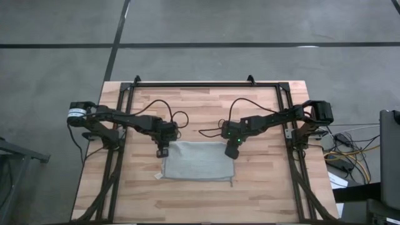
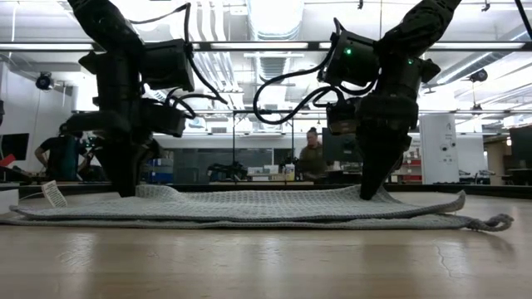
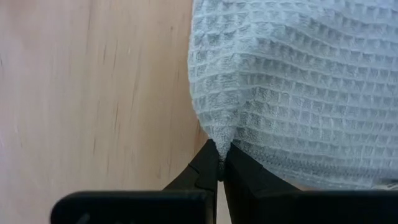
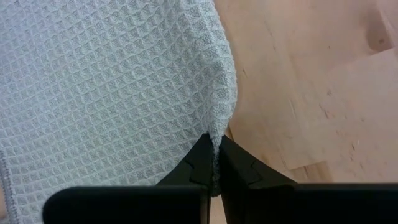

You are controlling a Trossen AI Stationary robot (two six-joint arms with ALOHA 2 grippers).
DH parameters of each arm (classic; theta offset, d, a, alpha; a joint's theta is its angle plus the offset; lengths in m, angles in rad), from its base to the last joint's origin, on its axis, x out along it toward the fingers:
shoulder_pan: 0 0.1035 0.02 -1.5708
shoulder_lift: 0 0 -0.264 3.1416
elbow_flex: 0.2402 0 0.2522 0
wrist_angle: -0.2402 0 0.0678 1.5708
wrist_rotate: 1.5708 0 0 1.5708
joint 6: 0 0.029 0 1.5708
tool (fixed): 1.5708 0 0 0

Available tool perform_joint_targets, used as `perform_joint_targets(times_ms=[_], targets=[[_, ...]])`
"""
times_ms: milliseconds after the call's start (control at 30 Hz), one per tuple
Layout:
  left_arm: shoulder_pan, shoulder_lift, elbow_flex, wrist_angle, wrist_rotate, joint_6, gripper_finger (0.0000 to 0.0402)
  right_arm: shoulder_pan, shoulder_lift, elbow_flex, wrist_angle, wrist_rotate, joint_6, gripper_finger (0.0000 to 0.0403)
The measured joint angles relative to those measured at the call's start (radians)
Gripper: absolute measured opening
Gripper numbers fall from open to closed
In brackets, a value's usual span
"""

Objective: Fold microfiber towels
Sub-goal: Fold the microfiber cloth on the table

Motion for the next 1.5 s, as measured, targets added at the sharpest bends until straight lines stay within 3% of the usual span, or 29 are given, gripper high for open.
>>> perform_joint_targets(times_ms=[433,767,1133,1500], targets=[[0.001,0.001,-0.002,0.058,0.000,-0.042,0.0014,0.000,0.000,0.000,0.005,0.004,-0.003,0.0008],[0.001,-0.016,0.025,0.084,-0.001,0.073,0.0014,0.000,0.000,0.000,0.011,0.005,-0.048,0.0008],[0.001,-0.019,0.087,-0.088,0.000,0.103,0.0014,0.000,-0.019,0.000,0.015,0.058,-0.044,0.0008],[0.000,-0.019,0.159,-0.212,0.001,0.105,0.0014,0.000,-0.147,0.000,-0.014,0.057,-0.048,0.0008]])
